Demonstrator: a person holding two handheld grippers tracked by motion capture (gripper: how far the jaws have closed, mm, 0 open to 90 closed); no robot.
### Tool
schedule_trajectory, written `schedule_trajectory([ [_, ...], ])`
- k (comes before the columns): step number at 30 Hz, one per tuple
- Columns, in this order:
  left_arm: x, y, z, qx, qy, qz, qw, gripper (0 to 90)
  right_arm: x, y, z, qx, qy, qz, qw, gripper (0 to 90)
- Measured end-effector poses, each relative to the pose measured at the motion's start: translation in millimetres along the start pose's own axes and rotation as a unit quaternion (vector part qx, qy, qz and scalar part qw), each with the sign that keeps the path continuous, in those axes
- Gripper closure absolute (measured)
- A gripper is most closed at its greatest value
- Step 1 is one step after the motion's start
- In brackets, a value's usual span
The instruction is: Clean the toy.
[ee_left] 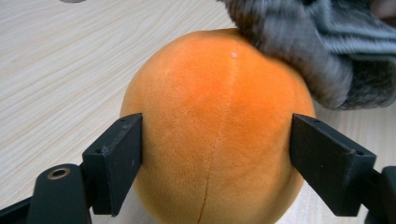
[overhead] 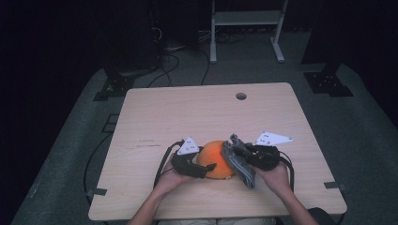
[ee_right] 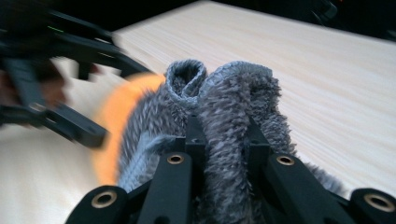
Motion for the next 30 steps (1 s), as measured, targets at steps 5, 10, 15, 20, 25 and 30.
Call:
schedule_trajectory([
  [5,4.4,-3.6,3.2,-0.005,-0.004,-0.001,1.0000,24.8,12.6,8.7,-5.8,0.009,-0.025,-0.008,0.9996,76.9],
  [10,3.3,-3.5,1.5,-0.007,-0.005,-0.006,0.9999,24.8,3.9,18.3,3.8,0.043,-0.015,0.000,0.9990,77.1],
  [15,3.6,-3.3,1.7,-0.008,-0.004,-0.008,0.9999,24.8,-3.2,27.0,11.4,0.056,-0.001,-0.012,0.9984,77.0],
  [20,5.6,-3.9,2.9,-0.006,-0.009,-0.009,0.9999,24.5,7.2,-0.7,-2.1,-0.018,-0.018,-0.020,0.9995,73.2],
  [25,7.8,-2.3,2.1,-0.003,-0.012,-0.016,0.9998,24.5,10.2,-22.3,-4.9,-0.065,-0.023,-0.013,0.9975,49.4],
  [30,8.9,-0.8,1.5,-0.002,-0.018,-0.020,0.9996,24.4,19.0,-26.6,-13.7,-0.018,-0.040,0.062,0.9971,59.7],
])
Point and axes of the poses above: each handheld gripper's, and its own axes: z roughly backward along the jaws, x roughly out of its underside, y roughly to its right, the point moved 10 cm from there along -z, roughly forward along the jaws, and after that the axes turned 11 degrees about y, right-handed, at the moved point
